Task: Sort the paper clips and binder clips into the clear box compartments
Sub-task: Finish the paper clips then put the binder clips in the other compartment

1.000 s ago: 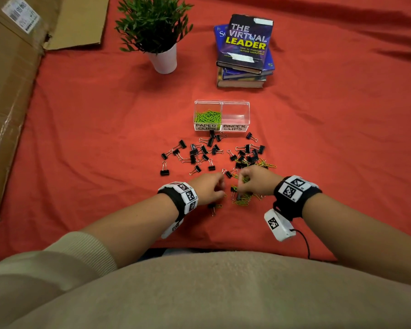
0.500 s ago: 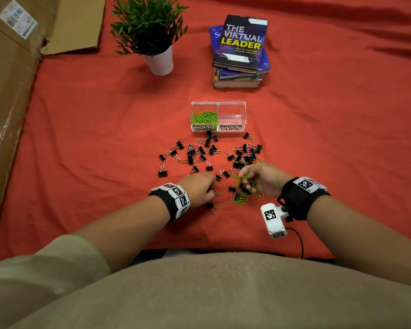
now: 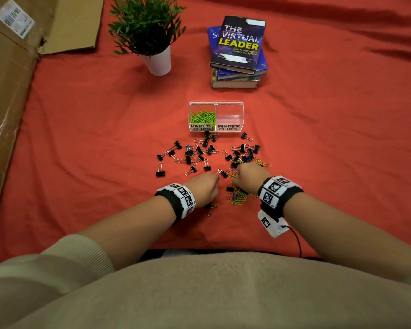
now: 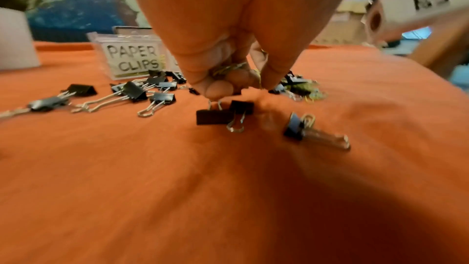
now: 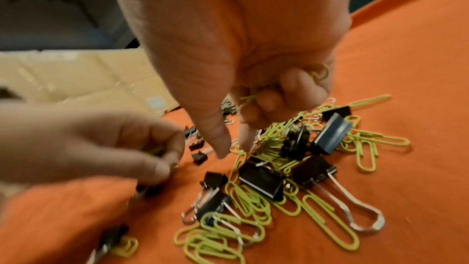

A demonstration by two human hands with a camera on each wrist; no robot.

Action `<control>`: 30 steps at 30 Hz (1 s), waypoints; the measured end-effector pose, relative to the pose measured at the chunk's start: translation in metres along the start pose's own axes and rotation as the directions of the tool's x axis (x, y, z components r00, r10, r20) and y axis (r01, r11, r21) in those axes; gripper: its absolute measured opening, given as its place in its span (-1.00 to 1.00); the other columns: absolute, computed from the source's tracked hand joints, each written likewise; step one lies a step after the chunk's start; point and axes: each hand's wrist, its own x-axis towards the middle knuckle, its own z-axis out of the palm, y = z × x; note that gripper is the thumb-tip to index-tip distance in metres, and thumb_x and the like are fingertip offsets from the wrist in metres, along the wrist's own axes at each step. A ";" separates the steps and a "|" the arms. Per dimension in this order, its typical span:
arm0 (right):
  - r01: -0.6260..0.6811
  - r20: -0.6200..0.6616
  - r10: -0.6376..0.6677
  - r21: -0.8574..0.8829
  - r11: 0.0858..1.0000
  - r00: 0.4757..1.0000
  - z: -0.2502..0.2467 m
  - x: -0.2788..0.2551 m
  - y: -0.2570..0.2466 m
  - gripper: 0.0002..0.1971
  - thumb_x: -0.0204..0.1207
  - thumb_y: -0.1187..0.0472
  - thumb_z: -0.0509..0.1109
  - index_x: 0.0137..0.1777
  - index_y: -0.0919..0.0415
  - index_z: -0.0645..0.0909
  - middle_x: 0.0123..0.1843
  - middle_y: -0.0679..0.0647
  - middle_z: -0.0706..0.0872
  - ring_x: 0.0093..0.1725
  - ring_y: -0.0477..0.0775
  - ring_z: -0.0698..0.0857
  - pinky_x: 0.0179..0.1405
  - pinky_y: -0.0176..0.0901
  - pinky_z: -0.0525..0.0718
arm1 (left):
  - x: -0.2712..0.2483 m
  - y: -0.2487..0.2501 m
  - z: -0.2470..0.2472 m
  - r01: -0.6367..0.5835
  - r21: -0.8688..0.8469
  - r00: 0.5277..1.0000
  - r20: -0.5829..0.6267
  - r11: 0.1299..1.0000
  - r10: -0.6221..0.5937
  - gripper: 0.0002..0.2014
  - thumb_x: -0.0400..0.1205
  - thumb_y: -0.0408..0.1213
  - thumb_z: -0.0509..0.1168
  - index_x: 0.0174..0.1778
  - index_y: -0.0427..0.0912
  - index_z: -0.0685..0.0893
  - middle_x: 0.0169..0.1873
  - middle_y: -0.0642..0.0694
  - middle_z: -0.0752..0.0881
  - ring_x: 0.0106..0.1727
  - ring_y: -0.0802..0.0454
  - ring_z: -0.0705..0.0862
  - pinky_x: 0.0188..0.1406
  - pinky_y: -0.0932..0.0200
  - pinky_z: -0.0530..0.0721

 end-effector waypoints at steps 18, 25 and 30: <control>-0.085 0.177 -0.040 0.642 0.762 0.983 -0.009 -0.005 0.021 -0.89 0.50 0.35 0.28 -0.20 0.18 0.57 -0.43 0.03 0.64 -0.53 -0.05 0.49 -0.65 -0.30 0.37 | -0.007 0.003 0.002 0.017 -0.035 0.984 0.177 0.999 -0.011 -0.86 0.61 -0.11 0.25 -0.12 -0.11 0.54 -0.13 -0.12 0.71 -0.13 -0.10 0.62 -0.17 0.09 0.54; -0.007 0.225 -0.090 0.397 0.918 0.970 0.004 -0.024 0.037 -0.87 0.51 0.26 0.30 -0.20 0.25 0.65 -0.35 0.06 0.62 -0.40 -0.03 0.56 -0.42 -0.23 0.53 | -0.005 0.004 0.014 -0.092 0.192 0.968 0.248 0.977 0.043 -0.82 0.60 -0.14 0.31 0.02 -0.13 0.58 0.06 -0.16 0.69 0.09 -0.19 0.66 -0.05 0.01 0.60; 0.133 0.147 -0.133 0.012 0.991 0.980 0.024 -0.031 0.041 -0.92 0.46 0.17 0.34 -0.11 0.17 0.60 -0.13 0.12 0.74 -0.14 0.09 0.67 -0.19 -0.04 0.63 | -0.006 0.005 0.011 -0.102 0.198 0.971 0.231 0.975 0.054 -0.82 0.62 -0.20 0.17 0.02 -0.22 0.55 0.01 -0.22 0.69 0.02 -0.24 0.66 -0.07 -0.03 0.63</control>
